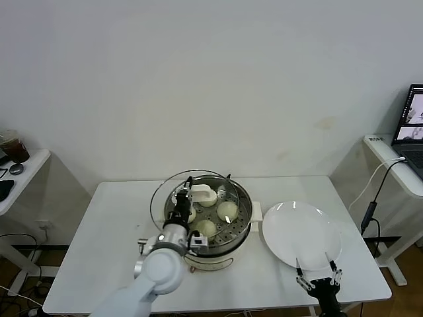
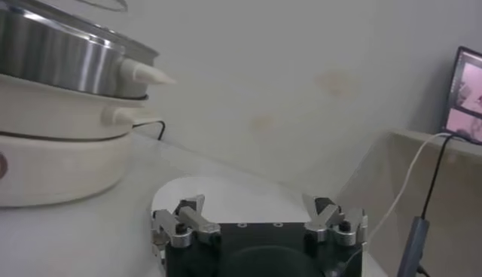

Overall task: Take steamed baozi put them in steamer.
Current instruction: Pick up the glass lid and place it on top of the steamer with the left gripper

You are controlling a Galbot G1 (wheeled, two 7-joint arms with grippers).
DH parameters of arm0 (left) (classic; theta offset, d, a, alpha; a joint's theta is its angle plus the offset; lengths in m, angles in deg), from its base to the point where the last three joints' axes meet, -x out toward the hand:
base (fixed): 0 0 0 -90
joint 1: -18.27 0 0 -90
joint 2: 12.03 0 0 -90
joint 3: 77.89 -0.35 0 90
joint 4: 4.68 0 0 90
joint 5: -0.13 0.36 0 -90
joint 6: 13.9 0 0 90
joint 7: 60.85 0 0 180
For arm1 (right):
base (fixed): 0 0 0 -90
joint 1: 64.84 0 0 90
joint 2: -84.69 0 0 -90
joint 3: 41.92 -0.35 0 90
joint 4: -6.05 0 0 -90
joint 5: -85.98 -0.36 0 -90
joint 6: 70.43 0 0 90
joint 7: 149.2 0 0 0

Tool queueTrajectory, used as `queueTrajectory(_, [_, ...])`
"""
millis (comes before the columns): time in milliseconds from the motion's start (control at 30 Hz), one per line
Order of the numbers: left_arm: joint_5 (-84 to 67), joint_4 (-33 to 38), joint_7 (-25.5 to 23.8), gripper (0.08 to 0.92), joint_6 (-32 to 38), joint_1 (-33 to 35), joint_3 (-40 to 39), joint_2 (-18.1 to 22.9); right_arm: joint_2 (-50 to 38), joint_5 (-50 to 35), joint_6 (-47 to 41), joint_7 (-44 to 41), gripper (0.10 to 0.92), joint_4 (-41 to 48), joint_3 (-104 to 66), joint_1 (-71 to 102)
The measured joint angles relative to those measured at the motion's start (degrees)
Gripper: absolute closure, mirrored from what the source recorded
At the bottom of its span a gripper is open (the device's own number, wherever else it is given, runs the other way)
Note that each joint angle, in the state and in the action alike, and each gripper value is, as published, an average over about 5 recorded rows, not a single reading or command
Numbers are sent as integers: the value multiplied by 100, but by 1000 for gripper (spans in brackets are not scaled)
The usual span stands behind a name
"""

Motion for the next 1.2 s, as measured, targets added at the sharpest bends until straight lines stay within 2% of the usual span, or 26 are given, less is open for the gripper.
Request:
queueTrajectory(533, [461,-386,-70,823,-56,-86,-273,441,-11,-2,-49,73,203,20,42,12])
queueTrajectory(1200, [609,-562,-80,823,-73,-49,-324,663,-3,33,-42,82,203,36,78,37])
